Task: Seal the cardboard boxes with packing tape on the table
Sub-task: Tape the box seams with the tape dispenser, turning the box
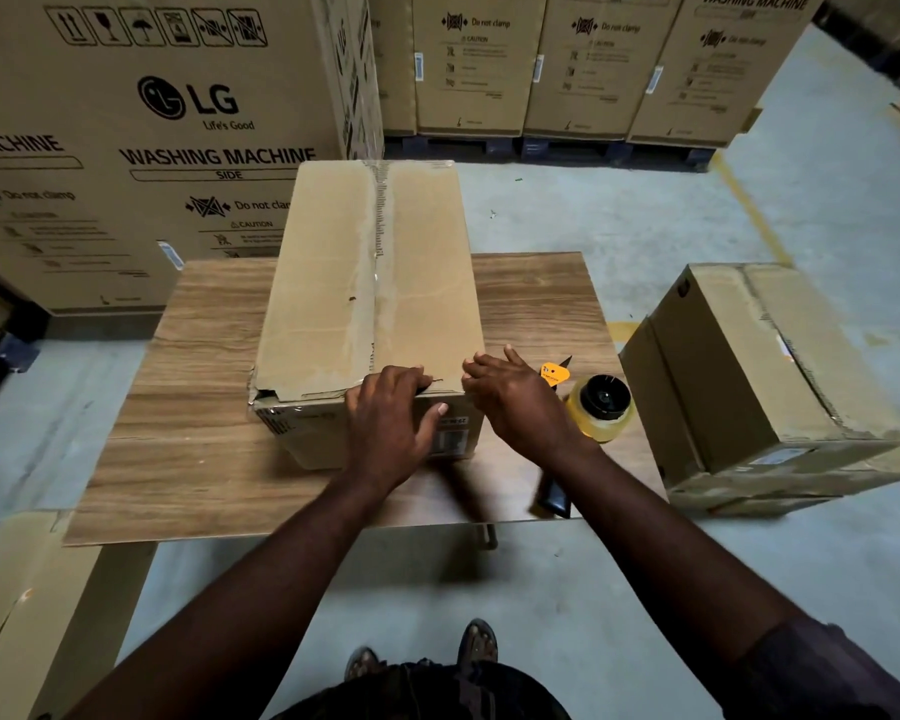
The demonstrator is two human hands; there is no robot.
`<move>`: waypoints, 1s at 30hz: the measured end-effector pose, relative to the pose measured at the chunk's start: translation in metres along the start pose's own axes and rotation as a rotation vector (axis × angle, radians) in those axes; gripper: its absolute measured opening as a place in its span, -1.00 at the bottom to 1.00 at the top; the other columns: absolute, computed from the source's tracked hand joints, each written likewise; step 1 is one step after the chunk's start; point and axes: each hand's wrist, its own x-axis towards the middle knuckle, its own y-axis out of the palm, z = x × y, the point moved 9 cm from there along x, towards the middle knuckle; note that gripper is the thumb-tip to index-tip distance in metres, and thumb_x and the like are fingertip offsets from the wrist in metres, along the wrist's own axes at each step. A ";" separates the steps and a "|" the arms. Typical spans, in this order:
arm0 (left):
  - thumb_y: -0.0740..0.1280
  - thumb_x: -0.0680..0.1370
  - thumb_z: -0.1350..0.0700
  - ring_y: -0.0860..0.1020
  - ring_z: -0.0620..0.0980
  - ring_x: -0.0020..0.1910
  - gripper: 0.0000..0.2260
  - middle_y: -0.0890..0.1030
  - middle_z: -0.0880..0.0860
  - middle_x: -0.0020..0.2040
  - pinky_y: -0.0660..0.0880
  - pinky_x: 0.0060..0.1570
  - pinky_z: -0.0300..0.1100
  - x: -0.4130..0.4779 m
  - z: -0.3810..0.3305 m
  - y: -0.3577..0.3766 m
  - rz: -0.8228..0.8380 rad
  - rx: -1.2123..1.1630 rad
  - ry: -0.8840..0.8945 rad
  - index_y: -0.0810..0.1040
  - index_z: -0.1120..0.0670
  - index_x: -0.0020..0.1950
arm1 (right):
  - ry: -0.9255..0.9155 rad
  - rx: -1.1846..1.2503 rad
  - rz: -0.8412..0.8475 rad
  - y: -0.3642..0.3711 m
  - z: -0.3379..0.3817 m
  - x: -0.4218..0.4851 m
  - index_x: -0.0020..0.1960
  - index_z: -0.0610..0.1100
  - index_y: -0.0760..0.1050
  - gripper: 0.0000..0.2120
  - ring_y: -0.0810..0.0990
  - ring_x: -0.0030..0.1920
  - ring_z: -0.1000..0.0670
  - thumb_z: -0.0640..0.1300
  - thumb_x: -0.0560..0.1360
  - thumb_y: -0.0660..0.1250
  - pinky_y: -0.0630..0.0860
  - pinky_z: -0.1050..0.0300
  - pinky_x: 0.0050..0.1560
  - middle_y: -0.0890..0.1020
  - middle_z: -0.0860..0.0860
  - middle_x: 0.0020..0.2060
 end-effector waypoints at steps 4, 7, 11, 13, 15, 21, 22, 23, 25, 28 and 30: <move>0.24 0.51 -0.22 0.48 0.06 0.11 -0.63 0.55 -0.01 0.12 0.32 0.11 0.01 0.001 0.001 0.000 -0.006 0.002 -0.025 0.54 -0.04 0.19 | 0.080 0.059 -0.017 0.002 -0.002 0.002 0.05 -0.24 0.69 -0.77 0.62 0.26 -0.22 -0.40 0.42 0.42 0.34 -0.31 0.41 0.68 -0.17 0.17; 0.22 0.51 -0.24 0.48 0.06 0.09 -0.63 0.55 -0.01 0.11 0.33 0.11 0.03 0.002 0.000 -0.001 -0.008 0.007 -0.030 0.53 -0.05 0.16 | 0.109 0.095 -0.073 -0.002 -0.003 -0.002 0.04 -0.24 0.69 -0.84 0.61 0.28 -0.20 -0.32 0.46 0.47 0.37 -0.26 0.40 0.67 -0.17 0.19; 0.24 0.51 -0.22 0.49 0.08 0.07 -0.66 0.56 0.00 0.08 0.36 0.08 0.05 0.002 -0.003 -0.004 -0.038 0.012 -0.038 0.55 -0.04 0.12 | 0.157 0.111 -0.047 0.001 -0.002 -0.004 0.03 -0.20 0.69 -0.84 0.56 0.35 -0.15 -0.11 0.54 0.46 0.34 -0.16 0.46 0.66 -0.14 0.23; 0.33 0.50 -0.18 0.50 0.10 0.06 -0.69 0.56 0.02 0.08 0.37 0.08 0.05 0.003 -0.004 -0.003 -0.036 0.030 -0.038 0.55 -0.03 0.12 | 0.158 0.118 -0.075 0.002 -0.003 -0.006 0.05 -0.21 0.68 -0.86 0.56 0.34 -0.16 -0.18 0.53 0.46 0.38 -0.19 0.44 0.66 -0.15 0.22; 0.44 0.47 -0.11 0.51 0.12 0.07 -0.70 0.56 0.02 0.09 0.37 0.08 0.06 0.003 -0.003 -0.002 -0.018 0.039 -0.029 0.56 -0.03 0.14 | 0.162 0.122 -0.084 0.005 -0.002 -0.009 0.07 -0.23 0.67 -0.86 0.56 0.35 -0.18 -0.25 0.52 0.45 0.38 -0.17 0.43 0.66 -0.17 0.23; 0.48 0.45 -0.09 0.48 0.08 0.12 -0.65 0.55 0.00 0.14 0.37 0.10 0.04 0.001 -0.002 -0.004 0.028 0.003 -0.011 0.55 -0.04 0.19 | 0.178 0.095 -0.100 0.000 0.005 -0.009 0.07 -0.23 0.66 -0.81 0.58 0.32 -0.17 -0.31 0.45 0.49 0.44 -0.08 0.39 0.65 -0.18 0.23; 0.43 0.48 -0.13 0.48 0.07 0.11 -0.67 0.55 -0.01 0.13 0.37 0.10 0.04 0.002 -0.002 -0.005 0.022 -0.011 -0.009 0.55 -0.04 0.18 | 0.176 0.077 -0.110 -0.003 0.007 -0.007 0.03 -0.22 0.66 -0.84 0.61 0.27 -0.18 -0.26 0.45 0.51 0.50 -0.06 0.33 0.67 -0.17 0.19; 0.37 0.50 -0.15 0.48 0.07 0.11 -0.68 0.55 -0.01 0.12 0.38 0.10 0.04 0.003 -0.002 -0.007 0.022 -0.021 -0.013 0.55 -0.04 0.18 | 0.178 0.060 -0.118 -0.005 0.009 -0.005 0.00 -0.21 0.66 -0.86 0.62 0.21 -0.18 -0.22 0.45 0.52 0.54 -0.03 0.25 0.69 -0.16 0.15; 0.32 0.52 -0.12 0.50 0.09 0.09 -0.72 0.56 -0.01 0.11 0.39 0.08 0.05 0.004 -0.002 -0.008 0.028 -0.023 -0.014 0.56 -0.04 0.17 | 0.177 0.043 -0.130 -0.008 0.013 -0.003 -0.03 -0.21 0.66 -0.88 0.61 0.11 -0.18 -0.23 0.44 0.53 0.55 0.01 0.13 0.69 -0.15 0.11; 0.46 0.47 0.09 0.51 0.11 0.12 -0.69 0.57 -0.02 0.16 0.39 0.09 0.06 0.004 -0.003 -0.009 0.067 -0.027 0.001 0.55 -0.03 0.20 | 0.160 0.015 -0.135 -0.009 0.017 -0.003 -0.01 -0.24 0.65 -0.81 0.57 0.05 -0.19 -0.37 0.39 0.50 0.56 0.01 0.03 0.67 -0.15 0.05; 0.49 0.44 0.17 0.50 0.09 0.17 -0.61 0.56 -0.04 0.22 0.39 0.12 0.05 0.004 -0.001 -0.009 0.113 -0.044 0.016 0.55 -0.03 0.23 | 0.178 -0.020 -0.127 -0.006 0.019 -0.001 0.01 -0.23 0.63 -0.77 0.54 0.01 -0.19 -0.40 0.38 0.47 0.55 -0.04 -0.06 0.62 -0.14 0.00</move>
